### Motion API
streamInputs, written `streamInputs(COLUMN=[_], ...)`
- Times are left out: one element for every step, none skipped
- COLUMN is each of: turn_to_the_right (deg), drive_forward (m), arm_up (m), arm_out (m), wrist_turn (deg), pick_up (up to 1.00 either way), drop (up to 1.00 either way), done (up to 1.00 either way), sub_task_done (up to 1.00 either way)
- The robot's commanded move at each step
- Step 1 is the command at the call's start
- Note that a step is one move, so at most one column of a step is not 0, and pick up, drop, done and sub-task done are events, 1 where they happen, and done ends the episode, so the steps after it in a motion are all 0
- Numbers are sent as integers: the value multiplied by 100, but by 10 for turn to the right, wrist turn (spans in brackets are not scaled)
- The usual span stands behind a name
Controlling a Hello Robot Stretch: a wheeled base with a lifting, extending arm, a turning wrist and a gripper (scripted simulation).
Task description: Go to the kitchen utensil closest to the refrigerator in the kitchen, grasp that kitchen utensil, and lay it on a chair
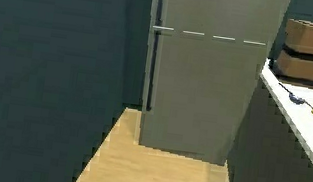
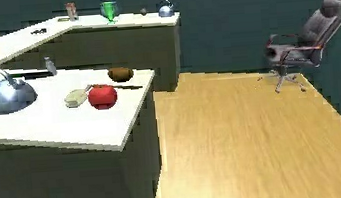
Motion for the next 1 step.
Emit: streamInputs(turn_to_the_right=[90], drive_forward=[0], arm_up=[0], arm_out=[0], wrist_turn=[0], pick_up=[0], drop=[0], done=[0], sub_task_done=[0])
